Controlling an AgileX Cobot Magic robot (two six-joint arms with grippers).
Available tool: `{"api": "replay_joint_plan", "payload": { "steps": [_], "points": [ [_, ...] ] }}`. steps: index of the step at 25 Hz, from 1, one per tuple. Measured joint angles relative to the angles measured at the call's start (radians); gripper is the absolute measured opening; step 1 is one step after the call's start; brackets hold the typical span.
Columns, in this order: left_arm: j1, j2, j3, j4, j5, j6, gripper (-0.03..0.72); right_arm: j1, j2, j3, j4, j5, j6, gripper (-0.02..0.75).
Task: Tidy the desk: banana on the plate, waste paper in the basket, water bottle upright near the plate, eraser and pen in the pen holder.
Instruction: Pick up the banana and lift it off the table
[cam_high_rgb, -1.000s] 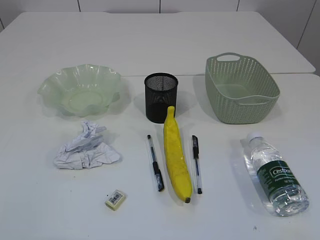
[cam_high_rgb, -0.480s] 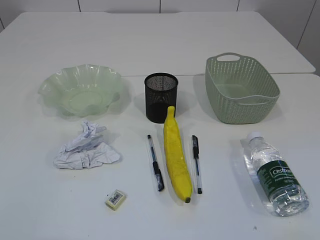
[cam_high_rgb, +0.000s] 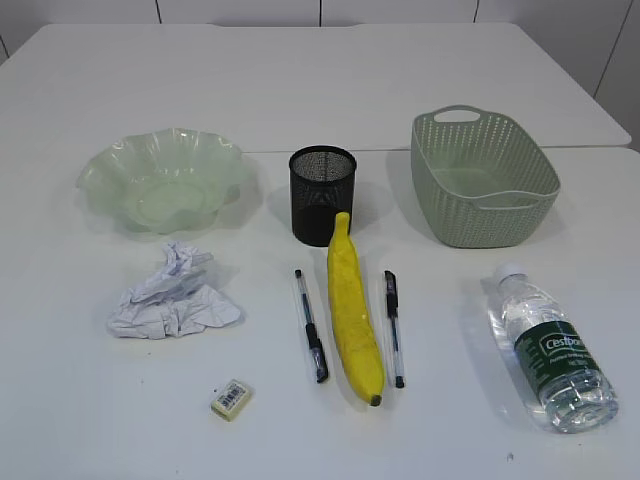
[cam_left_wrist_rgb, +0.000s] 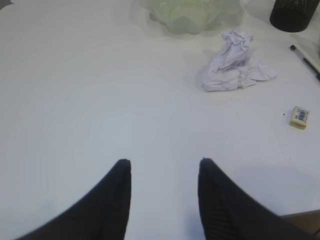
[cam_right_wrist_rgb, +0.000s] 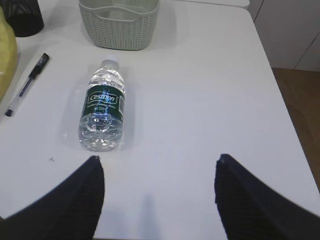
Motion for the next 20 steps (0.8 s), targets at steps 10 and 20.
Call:
{"api": "replay_joint_plan", "payload": {
  "steps": [10,20],
  "points": [
    [0.0,0.0,0.0,0.0,0.0,0.0,0.296,0.0,0.0,-0.011,0.003,-0.025,0.04,0.515],
    [0.0,0.006,-0.025,-0.036,-0.083,0.0,0.29,0.0,0.335,-0.034,0.109,-0.437,0.072,0.515]
  ]
}}
